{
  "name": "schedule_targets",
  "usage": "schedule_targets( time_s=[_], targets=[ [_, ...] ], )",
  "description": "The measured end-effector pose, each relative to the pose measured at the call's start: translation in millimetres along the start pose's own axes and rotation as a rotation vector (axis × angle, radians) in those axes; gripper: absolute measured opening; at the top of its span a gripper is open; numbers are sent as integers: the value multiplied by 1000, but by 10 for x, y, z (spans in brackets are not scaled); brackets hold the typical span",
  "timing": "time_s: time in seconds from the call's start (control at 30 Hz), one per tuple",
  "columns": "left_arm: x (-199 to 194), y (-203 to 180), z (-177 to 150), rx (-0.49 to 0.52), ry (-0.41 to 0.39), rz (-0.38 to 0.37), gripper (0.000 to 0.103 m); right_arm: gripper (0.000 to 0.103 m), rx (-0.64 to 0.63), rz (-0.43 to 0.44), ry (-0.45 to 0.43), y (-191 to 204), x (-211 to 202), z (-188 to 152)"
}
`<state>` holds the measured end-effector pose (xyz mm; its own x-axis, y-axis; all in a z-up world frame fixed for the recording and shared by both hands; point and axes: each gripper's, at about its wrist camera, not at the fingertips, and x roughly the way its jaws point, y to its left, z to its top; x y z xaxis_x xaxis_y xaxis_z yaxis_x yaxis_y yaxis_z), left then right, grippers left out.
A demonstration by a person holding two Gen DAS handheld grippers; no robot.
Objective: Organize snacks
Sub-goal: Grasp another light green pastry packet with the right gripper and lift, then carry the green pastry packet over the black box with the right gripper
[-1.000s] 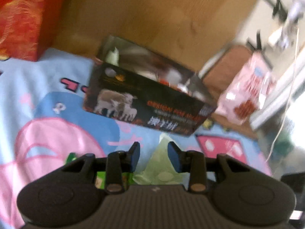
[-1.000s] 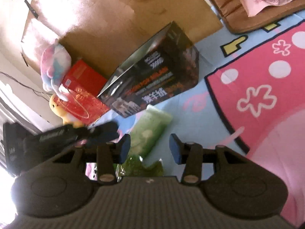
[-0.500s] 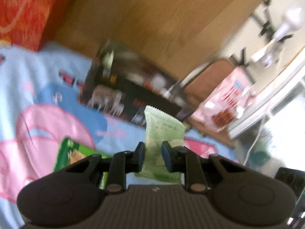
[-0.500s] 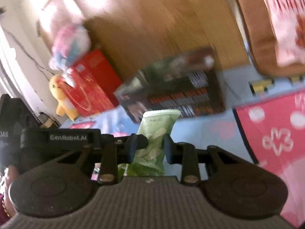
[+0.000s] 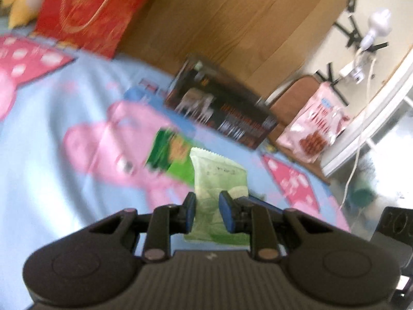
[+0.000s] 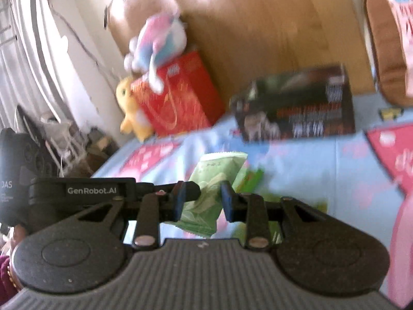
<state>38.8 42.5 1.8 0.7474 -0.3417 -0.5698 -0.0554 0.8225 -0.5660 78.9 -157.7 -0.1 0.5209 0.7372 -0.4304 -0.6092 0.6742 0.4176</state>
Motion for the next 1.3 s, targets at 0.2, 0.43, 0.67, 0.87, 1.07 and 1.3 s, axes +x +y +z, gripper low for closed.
schedule_targets(
  time_s=[0.2, 0.43, 0.67, 0.87, 1.07, 1.3],
  targets=[
    [-3, 21, -63, 37, 1, 33, 26, 39, -31, -23, 53, 15, 14, -135],
    [-158, 27, -32, 54, -29, 49, 31, 55, -163, -33, 17, 116, -201, -244],
    [-183, 108, -14, 56, 10, 40, 31, 57, -204, -28, 48, 112, -214, -348],
    [-96, 53, 22, 76, 35, 25, 38, 58, -276, -52, 75, 170, -108, -355],
    [125, -59, -115, 152, 107, -26, 27, 52, -392, -61, 114, 209, 96, -405],
    [-100, -334, 126, 217, 59, -47, 27, 45, -343, -9, 31, 140, -76, -219]
  ],
)
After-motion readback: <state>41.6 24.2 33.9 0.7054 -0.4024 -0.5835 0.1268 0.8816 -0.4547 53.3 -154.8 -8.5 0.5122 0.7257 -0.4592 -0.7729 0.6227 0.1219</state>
